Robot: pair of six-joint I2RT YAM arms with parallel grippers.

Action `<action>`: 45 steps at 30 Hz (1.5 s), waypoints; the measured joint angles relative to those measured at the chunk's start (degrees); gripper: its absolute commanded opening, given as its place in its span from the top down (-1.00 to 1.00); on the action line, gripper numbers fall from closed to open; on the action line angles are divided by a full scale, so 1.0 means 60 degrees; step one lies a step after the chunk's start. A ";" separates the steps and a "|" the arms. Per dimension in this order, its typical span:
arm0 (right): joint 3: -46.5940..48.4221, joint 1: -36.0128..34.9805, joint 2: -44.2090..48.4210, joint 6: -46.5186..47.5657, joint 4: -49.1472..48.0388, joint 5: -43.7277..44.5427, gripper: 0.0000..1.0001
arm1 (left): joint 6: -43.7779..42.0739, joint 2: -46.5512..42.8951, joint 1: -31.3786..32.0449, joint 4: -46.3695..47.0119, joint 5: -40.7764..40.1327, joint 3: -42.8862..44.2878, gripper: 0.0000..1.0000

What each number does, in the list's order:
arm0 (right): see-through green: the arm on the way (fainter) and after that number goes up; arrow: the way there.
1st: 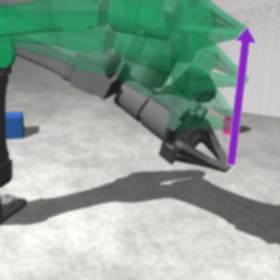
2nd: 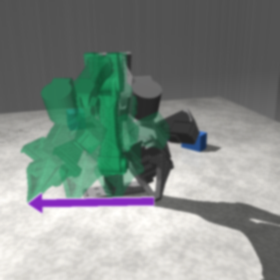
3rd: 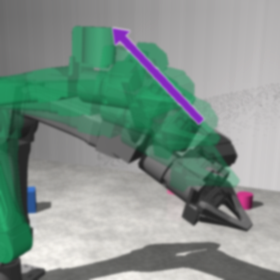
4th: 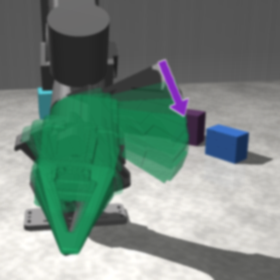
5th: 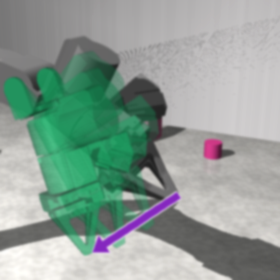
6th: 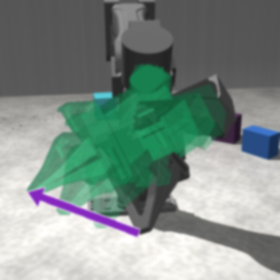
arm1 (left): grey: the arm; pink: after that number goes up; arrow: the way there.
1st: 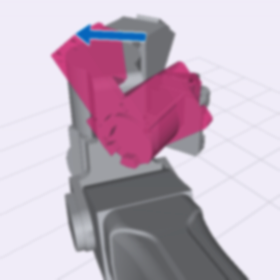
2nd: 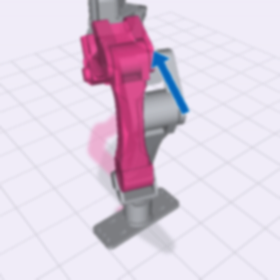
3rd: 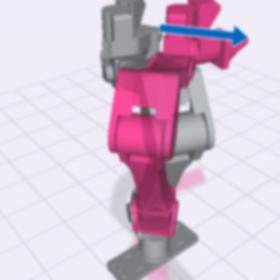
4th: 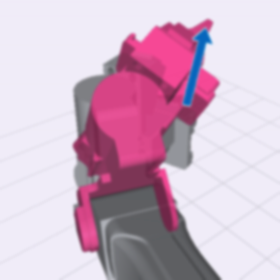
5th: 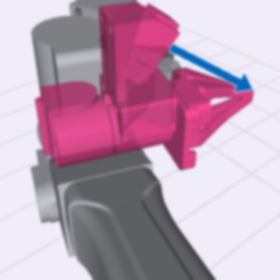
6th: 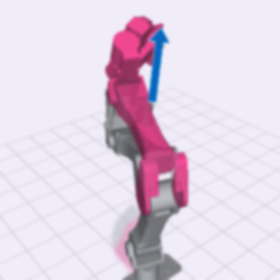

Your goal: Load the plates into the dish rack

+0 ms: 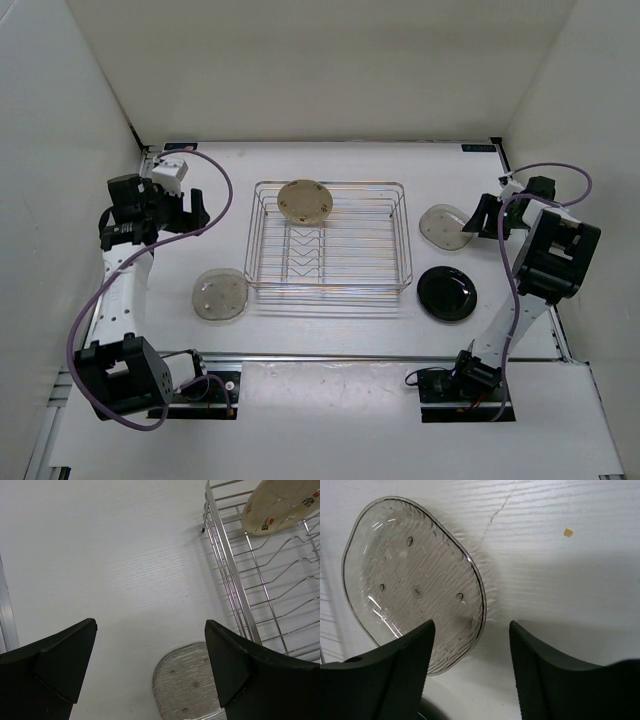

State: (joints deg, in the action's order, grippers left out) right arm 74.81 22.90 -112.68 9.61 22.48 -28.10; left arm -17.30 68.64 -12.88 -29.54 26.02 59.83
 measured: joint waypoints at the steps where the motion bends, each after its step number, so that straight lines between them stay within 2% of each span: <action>1: 0.0022 0.0040 -0.0098 -0.0033 0.0004 -0.0069 -0.20 | 0.0047 -0.0036 -0.0022 0.0000 0.0084 0.0000 -1.00; 9: 0.0521 0.0408 -0.0703 -0.0219 0.0000 -0.0663 0.18 | 0.0299 -0.0586 -0.0131 0.0007 0.0444 -0.0004 -1.00; 27: 0.1337 0.0506 -0.1614 -0.0393 0.0018 -0.1894 0.42 | 0.0503 -0.1253 -0.0594 0.0011 0.0703 -0.0525 -1.00; 38: 0.1464 0.0506 -0.1796 -0.0324 0.0310 -0.2073 0.75 | 0.0506 -0.1293 -0.0594 0.0011 0.0747 -0.0674 -1.00; 42: 0.1464 0.0503 -0.1810 -0.0273 0.0474 -0.2106 1.00 | 0.0506 -0.1348 -0.0594 0.0007 0.0747 -0.0714 -1.00; 45: 0.1464 0.0506 -0.1818 -0.0255 0.0525 -0.2135 1.00 | 0.0499 -0.1417 -0.0594 0.0022 0.0747 -0.0801 -1.00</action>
State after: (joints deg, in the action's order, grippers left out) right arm 83.59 25.93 -123.59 8.08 25.63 -40.91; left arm -14.31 60.14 -16.45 -29.41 30.50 55.02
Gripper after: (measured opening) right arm 0.011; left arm 0.998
